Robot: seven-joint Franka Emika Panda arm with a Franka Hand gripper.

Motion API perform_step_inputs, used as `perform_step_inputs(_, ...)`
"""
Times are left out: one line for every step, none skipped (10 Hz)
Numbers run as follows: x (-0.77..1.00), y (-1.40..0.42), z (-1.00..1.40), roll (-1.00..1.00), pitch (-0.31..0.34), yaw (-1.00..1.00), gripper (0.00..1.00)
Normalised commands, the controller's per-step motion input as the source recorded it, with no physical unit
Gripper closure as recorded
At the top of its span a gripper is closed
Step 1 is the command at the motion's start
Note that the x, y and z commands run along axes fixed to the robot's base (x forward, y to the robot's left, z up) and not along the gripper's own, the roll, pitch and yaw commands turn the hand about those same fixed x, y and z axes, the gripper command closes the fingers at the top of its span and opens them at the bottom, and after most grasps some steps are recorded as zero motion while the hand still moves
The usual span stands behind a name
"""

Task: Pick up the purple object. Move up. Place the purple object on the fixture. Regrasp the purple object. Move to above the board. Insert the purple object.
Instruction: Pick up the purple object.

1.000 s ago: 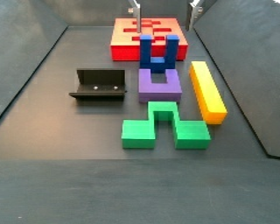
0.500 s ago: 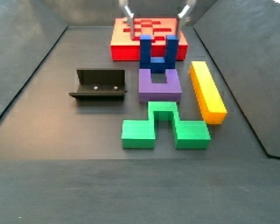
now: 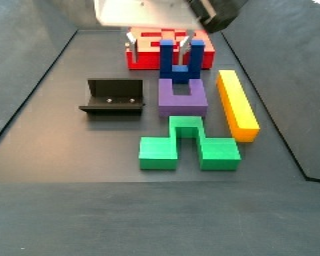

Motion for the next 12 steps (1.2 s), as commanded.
perform_step_inputs(0.04,-0.27,-0.42,-0.13,-0.049,0.0,0.0)
perform_step_inputs(-0.03,-0.23,-0.39,-0.15,-0.037,0.01,0.0)
perform_step_inputs(-0.07,-0.23,-0.29,-0.15,-0.044,0.05,0.0)
perform_step_inputs(-0.07,-0.19,-0.3,-0.15,-0.043,0.05,0.0)
perform_step_inputs(-0.05,-0.17,-0.33,-0.14,-0.039,0.07,0.0)
perform_step_inputs(-0.05,-0.15,-0.25,-0.14,-0.034,0.07,0.0)
perform_step_inputs(0.0,-0.12,-0.23,-0.09,-0.013,0.08,0.0)
perform_step_inputs(0.0,-0.14,-0.26,-0.07,-0.017,0.06,0.0)
perform_step_inputs(0.0,-0.17,-0.28,-0.06,-0.013,0.03,0.0)
perform_step_inputs(-0.02,-0.11,-0.24,0.0,-0.01,0.0,0.0)
perform_step_inputs(-0.06,-0.06,-0.27,0.0,-0.007,0.03,0.0)
perform_step_inputs(-0.03,-0.01,-0.24,0.0,0.0,0.03,0.0)
